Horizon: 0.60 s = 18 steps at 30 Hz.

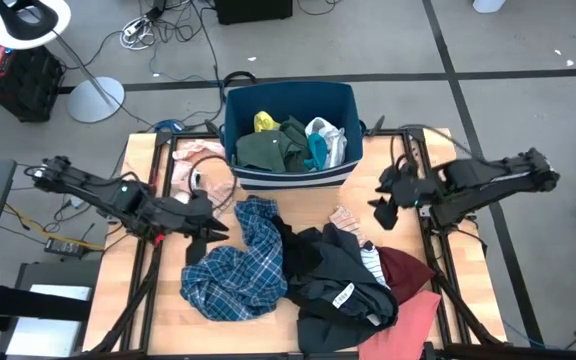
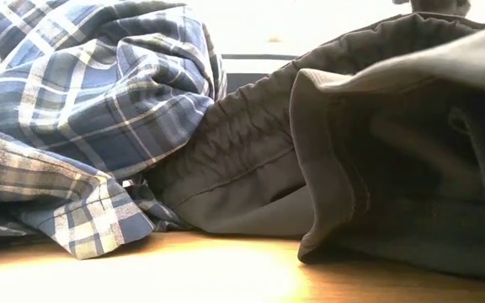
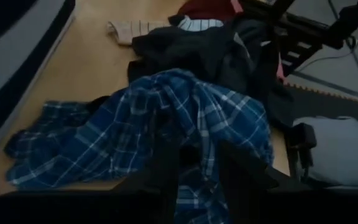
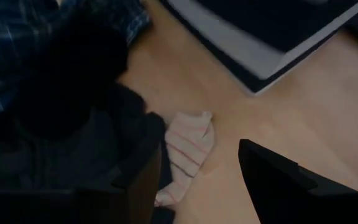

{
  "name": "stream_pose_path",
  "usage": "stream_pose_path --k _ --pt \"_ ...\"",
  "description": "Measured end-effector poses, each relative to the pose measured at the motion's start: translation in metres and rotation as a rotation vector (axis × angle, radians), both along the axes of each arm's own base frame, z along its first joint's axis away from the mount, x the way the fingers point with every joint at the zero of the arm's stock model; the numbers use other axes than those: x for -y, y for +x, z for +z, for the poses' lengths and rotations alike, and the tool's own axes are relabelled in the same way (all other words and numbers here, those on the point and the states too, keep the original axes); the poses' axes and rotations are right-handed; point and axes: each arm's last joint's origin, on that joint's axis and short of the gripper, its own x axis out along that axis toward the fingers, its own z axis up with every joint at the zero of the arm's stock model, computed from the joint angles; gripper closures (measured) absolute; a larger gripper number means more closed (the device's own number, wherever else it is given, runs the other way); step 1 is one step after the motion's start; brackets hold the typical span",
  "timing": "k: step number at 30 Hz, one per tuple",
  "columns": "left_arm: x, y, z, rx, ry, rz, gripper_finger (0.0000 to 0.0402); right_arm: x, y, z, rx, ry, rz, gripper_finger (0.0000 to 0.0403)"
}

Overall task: Sort clothes
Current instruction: Put the blue pants into the laundry organizer

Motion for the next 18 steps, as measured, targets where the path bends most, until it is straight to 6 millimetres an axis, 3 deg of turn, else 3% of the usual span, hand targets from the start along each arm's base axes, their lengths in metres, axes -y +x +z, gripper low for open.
stream_pose_path --k 7,18 --pt "0.010 0.024 -0.016 -0.083 -0.087 0.055 0.0289 -0.019 0.007 -0.037 0.031 0.049 0.021 0.0186" --pt "0.029 0.068 -0.053 -0.200 -0.169 0.024 0.0289 -0.031 0.010 -0.035 0.152 -0.002 0.034 0.0186"
